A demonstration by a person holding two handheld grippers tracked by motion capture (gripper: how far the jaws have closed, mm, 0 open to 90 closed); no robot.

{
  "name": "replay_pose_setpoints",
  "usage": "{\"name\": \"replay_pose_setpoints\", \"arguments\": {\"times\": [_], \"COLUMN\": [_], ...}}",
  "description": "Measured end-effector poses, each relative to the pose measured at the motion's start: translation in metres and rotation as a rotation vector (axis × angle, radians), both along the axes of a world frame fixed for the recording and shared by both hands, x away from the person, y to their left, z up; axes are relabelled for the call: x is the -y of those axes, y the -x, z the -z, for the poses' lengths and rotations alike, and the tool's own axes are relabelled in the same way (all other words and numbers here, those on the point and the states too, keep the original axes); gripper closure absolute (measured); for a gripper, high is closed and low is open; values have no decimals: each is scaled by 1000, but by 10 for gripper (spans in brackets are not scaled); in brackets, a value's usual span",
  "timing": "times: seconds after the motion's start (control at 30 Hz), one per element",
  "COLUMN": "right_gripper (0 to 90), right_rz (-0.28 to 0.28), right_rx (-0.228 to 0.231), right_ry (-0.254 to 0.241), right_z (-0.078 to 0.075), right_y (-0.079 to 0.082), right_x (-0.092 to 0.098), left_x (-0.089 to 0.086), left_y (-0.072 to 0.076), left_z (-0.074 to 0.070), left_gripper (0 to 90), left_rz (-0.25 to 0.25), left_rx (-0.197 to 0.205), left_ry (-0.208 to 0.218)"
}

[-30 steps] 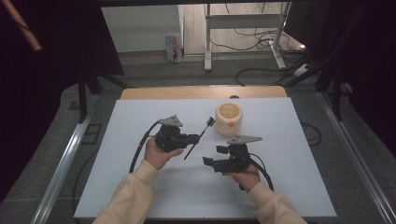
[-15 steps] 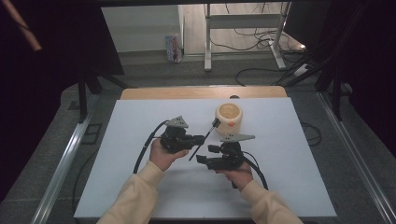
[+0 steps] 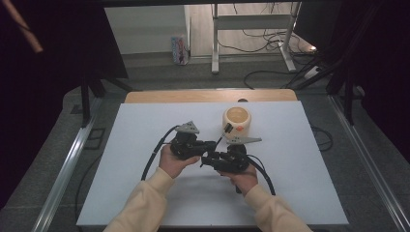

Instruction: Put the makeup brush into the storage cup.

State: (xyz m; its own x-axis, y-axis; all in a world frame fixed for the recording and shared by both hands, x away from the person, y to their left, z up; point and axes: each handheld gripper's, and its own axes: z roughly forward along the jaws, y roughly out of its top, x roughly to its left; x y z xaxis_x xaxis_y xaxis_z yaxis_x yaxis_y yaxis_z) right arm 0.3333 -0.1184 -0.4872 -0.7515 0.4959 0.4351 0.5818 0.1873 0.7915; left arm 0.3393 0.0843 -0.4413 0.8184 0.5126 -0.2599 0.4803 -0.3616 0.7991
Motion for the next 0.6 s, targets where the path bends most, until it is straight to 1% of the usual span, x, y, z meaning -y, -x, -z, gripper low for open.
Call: {"name": "replay_pose_setpoints", "arguments": {"times": [0.17, 0.23, 0.33, 0.43, 0.53, 0.6], "right_gripper": [720, 761, 790, 816, 832, 842], "right_rz": [-11, -16, -18, -17, -13, -7], "right_rx": [-31, -39, -66, -98, -94, -99], "right_ry": [-30, -42, -55, -57, -49, -44], "right_z": [1, 1, 3, 3, 4, 4], "right_y": [-3, -5, -6, -8, -9, -9], "right_x": [2, 2, 3, 5, 5, 6], "left_x": [0, 1, 2, 1, 0, 0], "left_y": [0, 1, 1, 1, 1, 1], "left_z": [2, 3, 3, 4, 4, 5], "left_gripper": [859, 859, 859, 859, 854, 838], "left_rz": [1, 4, 6, 8, 10, 21], "left_rx": [0, 0, 0, -2, -1, -8], "left_ry": [1, -5, -4, 1, 8, 11]}}
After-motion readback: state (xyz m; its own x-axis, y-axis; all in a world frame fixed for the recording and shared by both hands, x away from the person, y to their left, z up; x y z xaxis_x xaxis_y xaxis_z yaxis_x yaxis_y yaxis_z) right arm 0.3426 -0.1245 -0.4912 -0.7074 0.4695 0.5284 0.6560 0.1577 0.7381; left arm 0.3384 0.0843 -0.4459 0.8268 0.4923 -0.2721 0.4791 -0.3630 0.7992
